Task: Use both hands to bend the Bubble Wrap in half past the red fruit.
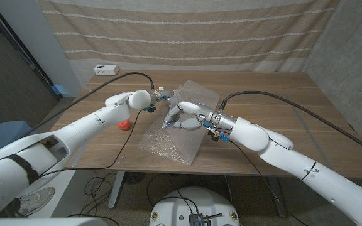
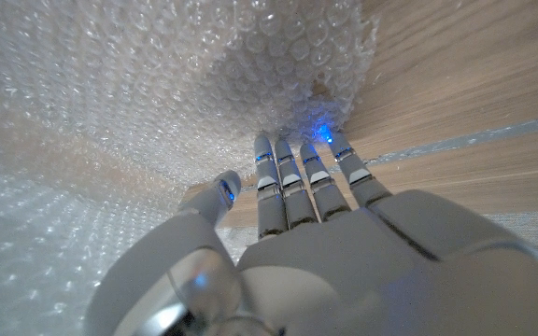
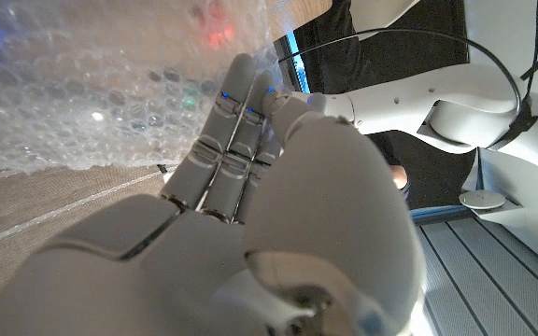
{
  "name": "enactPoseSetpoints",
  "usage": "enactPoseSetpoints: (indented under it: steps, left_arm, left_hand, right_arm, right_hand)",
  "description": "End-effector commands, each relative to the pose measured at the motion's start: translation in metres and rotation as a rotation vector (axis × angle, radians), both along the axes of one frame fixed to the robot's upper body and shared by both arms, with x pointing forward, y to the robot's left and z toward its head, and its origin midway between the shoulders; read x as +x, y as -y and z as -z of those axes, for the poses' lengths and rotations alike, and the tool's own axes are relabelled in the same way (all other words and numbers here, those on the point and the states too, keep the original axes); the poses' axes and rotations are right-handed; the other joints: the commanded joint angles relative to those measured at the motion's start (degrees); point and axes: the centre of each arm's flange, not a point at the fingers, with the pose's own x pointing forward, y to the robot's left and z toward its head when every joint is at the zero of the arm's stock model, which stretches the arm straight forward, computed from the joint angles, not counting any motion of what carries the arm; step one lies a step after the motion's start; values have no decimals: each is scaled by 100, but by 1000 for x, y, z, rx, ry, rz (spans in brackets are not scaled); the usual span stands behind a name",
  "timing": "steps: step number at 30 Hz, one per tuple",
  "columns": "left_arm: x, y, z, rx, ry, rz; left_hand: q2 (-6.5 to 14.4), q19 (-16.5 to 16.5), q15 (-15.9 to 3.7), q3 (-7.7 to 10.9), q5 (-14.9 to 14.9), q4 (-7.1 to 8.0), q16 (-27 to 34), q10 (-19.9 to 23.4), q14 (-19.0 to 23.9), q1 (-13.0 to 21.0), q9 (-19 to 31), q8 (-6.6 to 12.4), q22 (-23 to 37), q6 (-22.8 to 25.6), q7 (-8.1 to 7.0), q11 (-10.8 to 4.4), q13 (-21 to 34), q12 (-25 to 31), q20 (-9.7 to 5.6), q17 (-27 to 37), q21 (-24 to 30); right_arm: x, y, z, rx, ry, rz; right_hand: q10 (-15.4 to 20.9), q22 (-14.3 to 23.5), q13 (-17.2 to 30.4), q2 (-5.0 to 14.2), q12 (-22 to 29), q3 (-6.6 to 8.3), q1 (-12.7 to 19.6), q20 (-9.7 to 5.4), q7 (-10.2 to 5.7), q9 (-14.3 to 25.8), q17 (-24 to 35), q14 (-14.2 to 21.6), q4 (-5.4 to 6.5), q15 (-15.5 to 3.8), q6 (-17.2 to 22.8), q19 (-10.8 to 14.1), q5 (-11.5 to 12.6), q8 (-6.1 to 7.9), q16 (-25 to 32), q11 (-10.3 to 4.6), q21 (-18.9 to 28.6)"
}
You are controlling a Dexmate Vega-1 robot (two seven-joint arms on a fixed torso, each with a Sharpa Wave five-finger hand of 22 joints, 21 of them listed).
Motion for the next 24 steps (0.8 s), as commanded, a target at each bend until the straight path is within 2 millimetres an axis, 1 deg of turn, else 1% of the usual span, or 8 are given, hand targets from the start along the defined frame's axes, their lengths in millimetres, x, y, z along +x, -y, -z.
enactPoseSetpoints:
  steps: [1,5,9,14,19,21,22,24]
  left_arm:
    - [-1,3,2,0,3,-5]
    - [-1,4,2,0,5,-5]
    - [-1,6,2,4,10,-4]
    - [-1,9,2,8,16,-2]
    - [-2,11,1,10,20,1]
    - [-3,11,1,9,23,-1]
    - [-3,11,1,8,22,0]
    - [-5,11,1,6,26,1]
  left_hand:
    - [76,41,-5,3,-9,34,-10,-17,-18,-5,-7,-18,8,-17,1,-9,3,-6,22,16,6]
    - [79,36,-6,4,-10,39,-9,-21,-20,-7,-8,-18,8,-23,-3,-8,2,-7,18,15,3]
    - [79,37,-3,3,-12,37,-9,-32,-27,-4,-8,-16,8,-25,0,-20,2,-11,20,13,2]
    - [84,38,4,6,-13,53,-8,-40,-31,-11,-8,-16,8,-33,4,-10,1,-14,20,14,1]
    - [92,33,1,12,-15,69,-7,-44,-38,-14,-8,-13,9,-38,5,-16,0,-14,27,15,-3]
    - [92,32,2,15,-15,71,-6,-43,-37,-14,-8,-13,9,-41,3,-22,0,-14,30,13,-4]
    - [91,31,5,14,-16,75,-6,-44,-39,-16,-8,-12,9,-42,3,-20,0,-14,32,14,-5]
    - [91,32,4,16,-16,80,-7,-42,-41,-18,-8,-12,9,-43,4,-27,0,-13,32,14,-5]
  right_arm:
    - [17,-7,13,111,-180,-114]
    - [23,-6,12,111,-306,-169]
    - [26,-2,10,125,-387,-234]
    - [30,9,7,202,-415,-292]
    - [37,22,4,294,-488,-357]
    - [41,31,3,367,-512,-352]
    - [41,38,2,413,-494,-319]
    - [43,54,-1,483,-451,-227]
  right_hand:
    - [-237,-65,-28,203,-186,70,206,-527,-55,5,-60,69,-40,-616,-255,-222,34,-154,-161,-62,40]
    - [-1161,-117,-124,338,-735,287,523,-568,-239,-7,-249,-582,-52,-647,-1155,-741,92,-540,-569,-268,3]
    - [-3487,-102,-285,380,-936,242,201,-558,-689,-41,-433,-952,153,-690,-3222,-1114,11,-662,-959,-762,298]
    - [-5700,-200,-374,-110,-880,-609,-1688,-397,-728,-106,-469,-2075,729,-345,-5770,-1465,-28,-639,-1341,-667,289]
    - [-5961,-205,-393,-564,-749,-1381,-3290,-214,-490,-116,-514,-2348,1302,-127,-6347,-1307,118,-509,-1312,-323,33]
    - [-5781,-196,-392,-281,-695,-1339,-3468,-157,-366,-116,-535,-2246,1408,-73,-6130,-1220,160,-434,-1262,-240,-9]
    - [-5569,-196,-394,232,-656,-1030,-3232,-165,-293,-117,-581,-2191,1276,-128,-5820,-1193,147,-360,-1250,-248,-79]
    - [-5410,-197,-396,439,-635,-831,-3061,-193,-232,-118,-610,-2201,1144,-156,-5582,-1236,108,-315,-1262,-259,-146]
